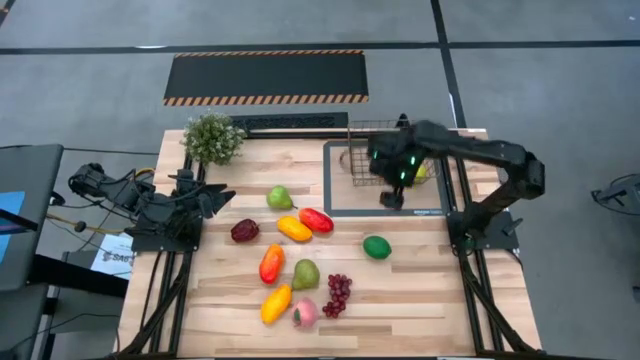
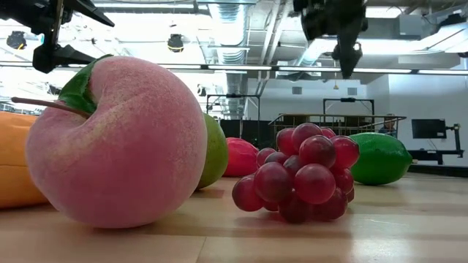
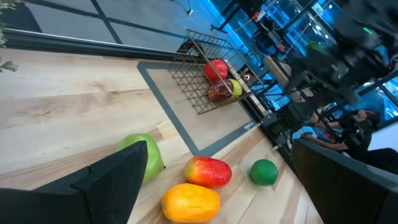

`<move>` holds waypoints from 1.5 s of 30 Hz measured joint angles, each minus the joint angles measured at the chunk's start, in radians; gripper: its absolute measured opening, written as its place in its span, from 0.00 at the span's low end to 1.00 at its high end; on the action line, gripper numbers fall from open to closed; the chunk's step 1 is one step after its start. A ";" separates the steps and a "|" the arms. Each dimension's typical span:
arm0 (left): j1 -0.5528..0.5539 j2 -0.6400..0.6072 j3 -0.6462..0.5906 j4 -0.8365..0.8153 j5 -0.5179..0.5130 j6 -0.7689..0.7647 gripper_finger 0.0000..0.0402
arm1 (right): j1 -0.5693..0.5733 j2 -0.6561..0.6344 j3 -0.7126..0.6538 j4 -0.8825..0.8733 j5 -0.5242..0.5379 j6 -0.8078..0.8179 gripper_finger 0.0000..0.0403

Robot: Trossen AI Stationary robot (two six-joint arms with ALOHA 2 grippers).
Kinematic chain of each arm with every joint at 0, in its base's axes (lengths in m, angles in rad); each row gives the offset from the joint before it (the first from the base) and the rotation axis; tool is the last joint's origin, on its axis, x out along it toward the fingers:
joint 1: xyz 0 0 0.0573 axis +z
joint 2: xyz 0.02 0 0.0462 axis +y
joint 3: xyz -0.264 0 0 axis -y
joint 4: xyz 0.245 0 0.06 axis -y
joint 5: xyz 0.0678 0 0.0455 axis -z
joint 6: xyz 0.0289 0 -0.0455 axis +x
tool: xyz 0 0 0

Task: Build produce basket
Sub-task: Put the lime into the gold wire basket

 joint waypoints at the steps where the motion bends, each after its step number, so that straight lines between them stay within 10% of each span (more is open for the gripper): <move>1: 0.000 0.000 0.000 0.000 0.001 0.000 0.96 | 0.048 0.000 0.000 0.018 0.023 0.026 0.91; 10: 0.000 0.000 0.000 -0.034 0.039 0.000 0.96 | 0.299 0.015 -0.095 0.178 0.164 0.205 0.91; 37: 0.000 0.000 0.000 -0.082 0.039 -0.008 0.96 | 0.417 0.003 -0.690 0.883 0.138 0.474 0.91; 45: 0.000 0.000 0.000 -0.083 0.038 -0.020 0.96 | 0.421 -0.001 -0.703 0.883 0.139 0.483 0.74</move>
